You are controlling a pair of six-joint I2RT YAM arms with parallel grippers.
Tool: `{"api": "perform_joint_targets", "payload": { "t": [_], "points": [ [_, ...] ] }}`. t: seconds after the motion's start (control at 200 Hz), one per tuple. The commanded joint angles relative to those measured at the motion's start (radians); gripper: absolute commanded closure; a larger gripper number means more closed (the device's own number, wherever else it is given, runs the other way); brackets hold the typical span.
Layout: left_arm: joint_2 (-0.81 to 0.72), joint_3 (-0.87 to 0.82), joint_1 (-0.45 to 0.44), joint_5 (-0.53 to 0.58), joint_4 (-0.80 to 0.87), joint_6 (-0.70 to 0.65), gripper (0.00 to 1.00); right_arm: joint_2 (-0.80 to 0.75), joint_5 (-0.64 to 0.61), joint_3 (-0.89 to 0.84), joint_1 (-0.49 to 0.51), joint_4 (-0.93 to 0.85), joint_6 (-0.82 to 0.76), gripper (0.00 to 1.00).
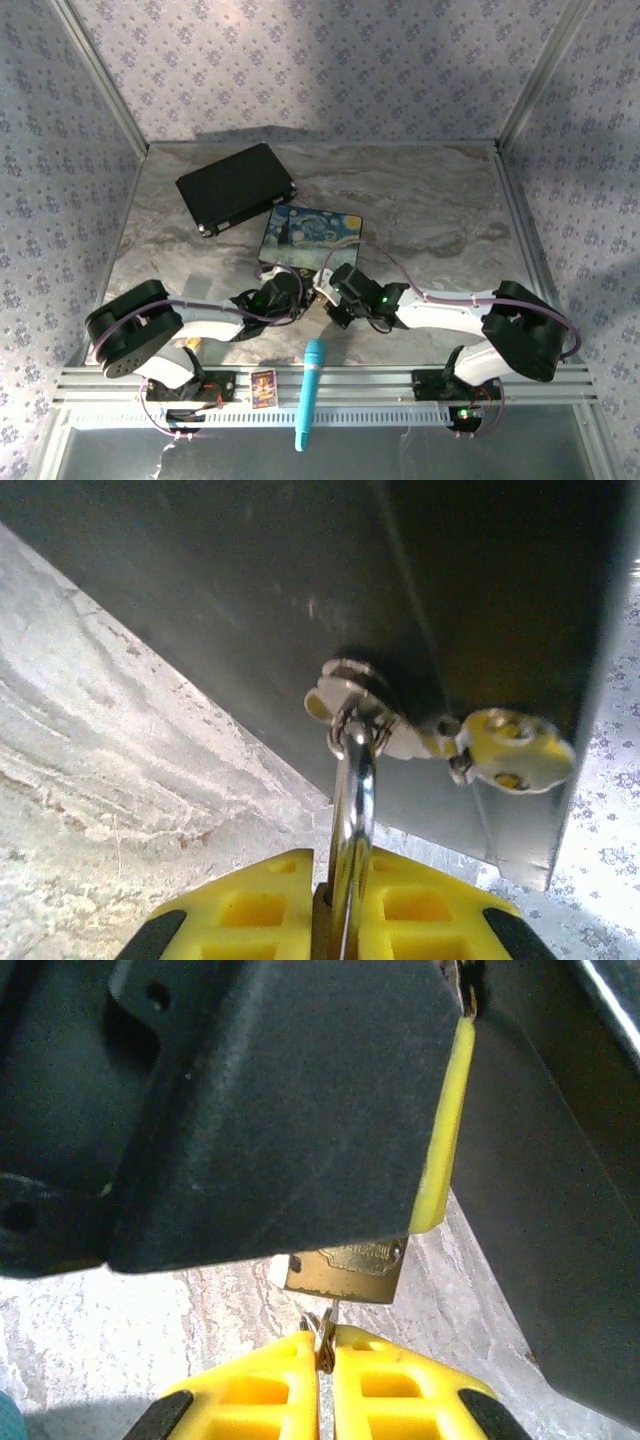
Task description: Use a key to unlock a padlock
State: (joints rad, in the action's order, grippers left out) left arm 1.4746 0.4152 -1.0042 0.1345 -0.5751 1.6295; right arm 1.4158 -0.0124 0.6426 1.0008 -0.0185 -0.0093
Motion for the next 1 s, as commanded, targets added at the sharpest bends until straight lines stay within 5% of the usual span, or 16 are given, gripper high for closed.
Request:
{"api": "perform_joint_targets", "payload": {
  "t": [0.0,0.39,0.994],
  "points": [
    [0.015,-0.012,-0.002,-0.055,-0.055,0.027,1.00,0.001,0.120,0.013,-0.051,0.073,0.006,0.93],
    [0.011,-0.021,-0.004,-0.054,-0.087,0.023,1.00,0.024,0.494,-0.062,-0.285,0.210,0.181,0.96],
    [-0.001,-0.004,-0.002,-0.029,0.004,0.009,1.00,-0.061,0.455,-0.120,-0.316,0.183,0.357,0.64]
  ]
}}
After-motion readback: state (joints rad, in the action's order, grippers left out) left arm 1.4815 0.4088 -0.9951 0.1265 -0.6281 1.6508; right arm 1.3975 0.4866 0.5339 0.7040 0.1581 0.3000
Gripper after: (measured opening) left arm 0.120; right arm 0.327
